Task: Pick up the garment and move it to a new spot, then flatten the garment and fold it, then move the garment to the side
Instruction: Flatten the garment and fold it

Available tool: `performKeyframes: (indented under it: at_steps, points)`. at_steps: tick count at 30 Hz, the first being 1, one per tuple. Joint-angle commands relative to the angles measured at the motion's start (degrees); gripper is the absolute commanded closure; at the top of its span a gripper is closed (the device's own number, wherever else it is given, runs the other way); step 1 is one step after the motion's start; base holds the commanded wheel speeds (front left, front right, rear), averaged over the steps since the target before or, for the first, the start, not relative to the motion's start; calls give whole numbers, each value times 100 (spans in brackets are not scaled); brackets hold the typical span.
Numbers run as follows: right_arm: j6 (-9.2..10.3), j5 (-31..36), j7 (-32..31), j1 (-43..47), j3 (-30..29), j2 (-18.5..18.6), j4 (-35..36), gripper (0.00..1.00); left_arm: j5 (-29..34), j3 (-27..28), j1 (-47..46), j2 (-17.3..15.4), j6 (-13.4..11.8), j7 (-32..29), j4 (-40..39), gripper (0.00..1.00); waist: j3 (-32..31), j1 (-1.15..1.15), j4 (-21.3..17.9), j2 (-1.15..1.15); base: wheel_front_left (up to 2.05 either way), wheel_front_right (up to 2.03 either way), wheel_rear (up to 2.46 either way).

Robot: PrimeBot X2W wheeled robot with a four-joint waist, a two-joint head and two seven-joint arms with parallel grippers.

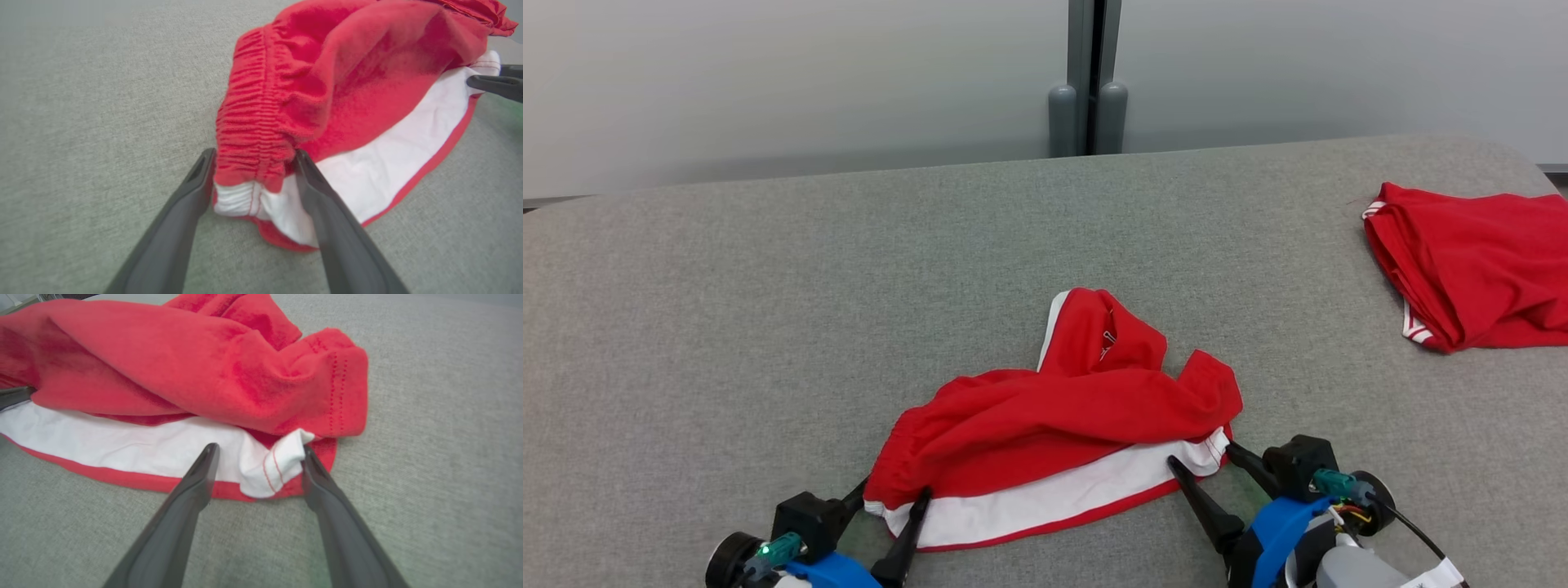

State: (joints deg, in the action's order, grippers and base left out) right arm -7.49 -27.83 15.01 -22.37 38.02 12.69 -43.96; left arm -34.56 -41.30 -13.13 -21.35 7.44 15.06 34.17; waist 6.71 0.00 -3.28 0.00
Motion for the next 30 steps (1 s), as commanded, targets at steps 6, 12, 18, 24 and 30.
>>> performKeyframes:
  at_steps: [6, 12, 18, 24, 30]
  points:
    - [-2, -260, 21, -273, 254, 83, 7, 95, -432, -675, -426, -101, 1, 13, 284, 65, 26, 0, -15, 0, 0, 0, 0]
    - [-2, -366, 21, -161, 288, 133, 194, 100, -752, -897, -407, -116, 1, 14, 74, 100, -56, 0, 18, 0, 0, 0, 0]
    - [-2, -312, 21, 209, 95, 342, 928, 100, -1142, -951, -136, -232, 1, 14, -875, 100, -241, 0, 76, 0, 0, 0, 0]
    - [-2, -341, 21, 319, -243, 674, 1906, 100, -1410, -845, -339, -566, 1, 15, -2040, 100, -316, 0, 70, 0, 0, 0, 0]
    - [-2, -522, 21, -70, -665, 777, 2589, 100, -1689, -424, -826, -738, 2, 15, -2787, 100, -193, 0, 10, 0, 0, 0, 0]
